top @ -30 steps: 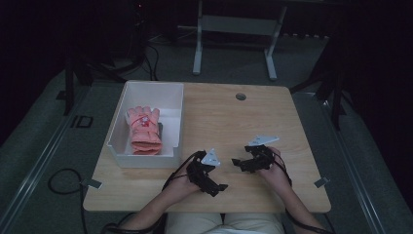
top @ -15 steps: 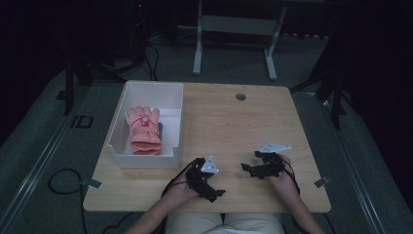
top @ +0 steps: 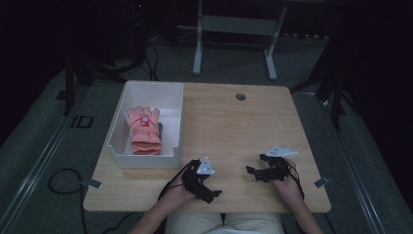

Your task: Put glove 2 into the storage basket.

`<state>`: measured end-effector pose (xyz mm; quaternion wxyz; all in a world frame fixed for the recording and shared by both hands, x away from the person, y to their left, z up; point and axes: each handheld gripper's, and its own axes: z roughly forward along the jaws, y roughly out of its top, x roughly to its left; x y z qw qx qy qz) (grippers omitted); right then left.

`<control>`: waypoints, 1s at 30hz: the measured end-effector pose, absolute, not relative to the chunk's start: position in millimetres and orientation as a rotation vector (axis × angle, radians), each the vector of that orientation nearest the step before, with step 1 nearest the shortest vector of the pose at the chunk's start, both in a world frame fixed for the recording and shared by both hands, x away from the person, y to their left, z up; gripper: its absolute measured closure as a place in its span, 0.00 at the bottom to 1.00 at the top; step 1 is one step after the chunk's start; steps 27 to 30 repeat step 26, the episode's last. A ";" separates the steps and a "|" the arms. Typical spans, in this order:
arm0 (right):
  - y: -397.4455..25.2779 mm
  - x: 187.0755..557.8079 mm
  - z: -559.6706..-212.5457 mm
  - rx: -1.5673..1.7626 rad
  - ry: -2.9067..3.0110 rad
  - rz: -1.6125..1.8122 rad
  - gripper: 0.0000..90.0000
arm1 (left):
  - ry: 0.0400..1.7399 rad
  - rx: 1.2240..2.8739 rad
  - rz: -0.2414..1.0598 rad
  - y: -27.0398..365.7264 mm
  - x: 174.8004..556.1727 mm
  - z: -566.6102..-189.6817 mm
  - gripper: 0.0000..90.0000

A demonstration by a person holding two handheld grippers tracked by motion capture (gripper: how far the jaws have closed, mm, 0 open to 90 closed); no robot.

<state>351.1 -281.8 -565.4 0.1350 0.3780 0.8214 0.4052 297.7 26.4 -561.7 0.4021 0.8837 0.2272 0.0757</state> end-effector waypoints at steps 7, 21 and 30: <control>-287.5 350.5 -566.0 1.105 2.360 1.189 0.16 | 0.592 2.198 0.208 34.4 290.5 -566.4 0.01; -288.1 351.7 -566.0 1.107 2.359 1.184 0.16 | 0.609 2.170 0.227 41.1 287.2 -570.0 0.01; -288.3 352.5 -566.2 1.107 2.362 1.182 0.16 | 0.613 2.166 0.223 42.1 288.0 -570.6 0.01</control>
